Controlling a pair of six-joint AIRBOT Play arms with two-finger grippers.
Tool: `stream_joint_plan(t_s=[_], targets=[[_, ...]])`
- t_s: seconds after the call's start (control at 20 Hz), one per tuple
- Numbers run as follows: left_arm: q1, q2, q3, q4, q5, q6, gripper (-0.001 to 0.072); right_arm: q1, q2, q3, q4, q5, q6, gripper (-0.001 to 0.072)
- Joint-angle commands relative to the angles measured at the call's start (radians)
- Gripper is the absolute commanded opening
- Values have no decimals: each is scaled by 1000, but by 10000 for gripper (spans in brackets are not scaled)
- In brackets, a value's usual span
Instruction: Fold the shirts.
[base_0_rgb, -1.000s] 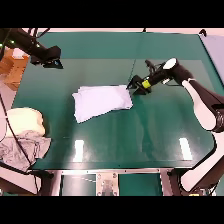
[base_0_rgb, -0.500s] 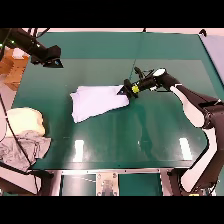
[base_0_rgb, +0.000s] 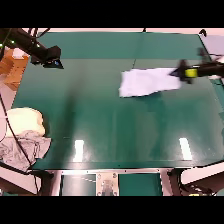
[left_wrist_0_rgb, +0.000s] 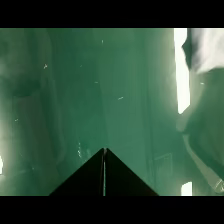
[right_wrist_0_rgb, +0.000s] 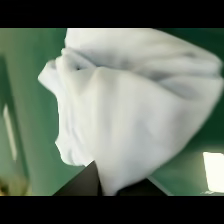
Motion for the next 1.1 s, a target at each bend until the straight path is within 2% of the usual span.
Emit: stream_joint_plan(t_s=[0.0, 0.2, 0.45, 0.7, 0.9, 0.95, 1.05], targets=[[1, 1, 0, 0, 10, 1, 23, -331, 119, -51, -165, 22, 30, 14], [1, 1, 0, -1, 20, 1, 23, -709, 223, -216, -213, 21, 21, 14], [1, 1, 0, -5, 46, 1, 23, -1050, 301, -515, -219, -2, -92, 15], [1, 1, 0, -47, 46, 2, 23, -1128, 375, -815, -221, -227, -122, 15], [1, 1, 0, -61, 46, 8, 23, -1117, 381, -874, -219, -223, -130, 17], [1, 1, 0, -62, 47, 9, 23, -1118, 390, -867, -220, -199, -133, 56], [1, 1, 0, -66, 45, 22, 23, -1119, 393, -800, -254, -102, -121, 364]])
